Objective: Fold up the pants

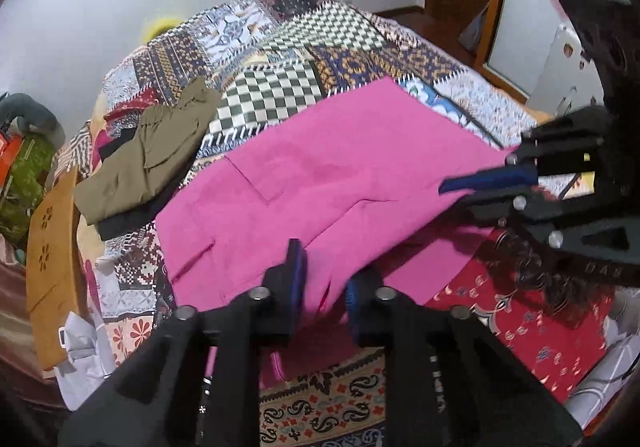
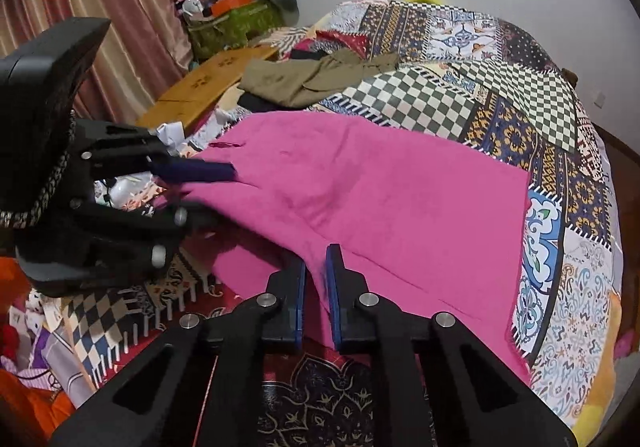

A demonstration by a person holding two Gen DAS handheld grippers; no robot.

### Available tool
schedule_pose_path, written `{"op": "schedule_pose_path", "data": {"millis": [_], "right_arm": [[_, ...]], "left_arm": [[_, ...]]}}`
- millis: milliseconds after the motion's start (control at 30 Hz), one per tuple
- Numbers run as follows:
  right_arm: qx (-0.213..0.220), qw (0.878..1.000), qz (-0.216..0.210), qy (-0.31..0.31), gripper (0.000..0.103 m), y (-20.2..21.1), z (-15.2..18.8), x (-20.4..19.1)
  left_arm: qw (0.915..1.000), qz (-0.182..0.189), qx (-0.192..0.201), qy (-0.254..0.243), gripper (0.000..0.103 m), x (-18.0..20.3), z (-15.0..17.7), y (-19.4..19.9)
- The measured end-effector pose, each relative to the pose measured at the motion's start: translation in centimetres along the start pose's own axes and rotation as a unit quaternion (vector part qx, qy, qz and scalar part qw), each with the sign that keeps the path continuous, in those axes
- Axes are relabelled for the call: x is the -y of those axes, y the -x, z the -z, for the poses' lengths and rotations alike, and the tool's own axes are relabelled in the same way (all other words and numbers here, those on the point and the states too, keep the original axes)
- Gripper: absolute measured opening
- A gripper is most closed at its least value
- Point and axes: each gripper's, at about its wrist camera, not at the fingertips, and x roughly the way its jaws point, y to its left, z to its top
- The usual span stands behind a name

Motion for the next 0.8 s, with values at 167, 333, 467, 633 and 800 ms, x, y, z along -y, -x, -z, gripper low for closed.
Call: {"op": "schedule_pose_path", "data": {"millis": [167,333,467,633,800], "right_arm": [[0.022,1.0,-0.002,0.008,0.007,1.5,-0.1,-0.9],[0.025,0.999,0.01,0.03,0.007,1.9,0.3,-1.4],[0.004,0.999,0.01,0.03,0.007,1.3,1.4,-1.6],[-0.022,1.0,0.002,0.011,0.008,0.8,2.5,-1.3],[-0.029,0.999,-0.014,-0.016,0.01,1.9,2.6,-0.9]], "left_arm": [[0.9999,0.008,0.013,0.003,0.01,0.2,0.0,1.6],[0.9999,0.012,0.006,-0.004,0.01,1.0,1.0,1.7],[0.9995,0.028,-0.012,0.003,0.012,1.3,2.1,1.0],[0.9984,0.047,-0.021,0.022,0.02,0.7,2.9,1.3],[0.9972,0.067,-0.01,0.032,0.035,-0.1,3.3,3.3]]}}
